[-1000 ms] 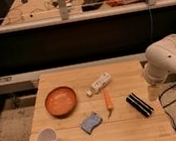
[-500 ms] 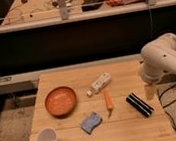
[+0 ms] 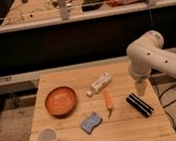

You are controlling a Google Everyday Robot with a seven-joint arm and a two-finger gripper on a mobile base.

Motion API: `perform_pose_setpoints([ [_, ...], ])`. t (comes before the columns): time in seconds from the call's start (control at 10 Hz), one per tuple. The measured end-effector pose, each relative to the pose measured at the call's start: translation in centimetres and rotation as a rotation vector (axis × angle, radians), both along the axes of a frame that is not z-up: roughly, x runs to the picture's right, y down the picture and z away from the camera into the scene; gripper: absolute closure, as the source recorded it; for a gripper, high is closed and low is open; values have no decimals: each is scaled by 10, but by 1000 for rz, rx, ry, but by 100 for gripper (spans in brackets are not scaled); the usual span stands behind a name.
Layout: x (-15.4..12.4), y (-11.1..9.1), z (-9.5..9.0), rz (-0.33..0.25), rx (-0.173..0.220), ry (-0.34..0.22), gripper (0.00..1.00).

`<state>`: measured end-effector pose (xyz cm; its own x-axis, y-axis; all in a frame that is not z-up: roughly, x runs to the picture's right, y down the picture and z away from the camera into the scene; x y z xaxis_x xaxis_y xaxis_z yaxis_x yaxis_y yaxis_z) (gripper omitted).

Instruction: Place the bottle in the ceramic bowl

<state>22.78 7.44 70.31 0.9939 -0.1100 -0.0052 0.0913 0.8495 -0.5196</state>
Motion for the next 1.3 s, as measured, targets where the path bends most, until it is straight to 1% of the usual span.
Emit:
perform_pose_setpoints([
  [0.3, -18, -13, 10, -33, 14, -22, 20],
  [0.5, -22, -18, 16, -43, 19, -30, 20],
  [0.6, -29, -23, 22, -54, 23, -40, 20],
  [1.3, -43, -33, 46, -106, 32, -82, 20],
])
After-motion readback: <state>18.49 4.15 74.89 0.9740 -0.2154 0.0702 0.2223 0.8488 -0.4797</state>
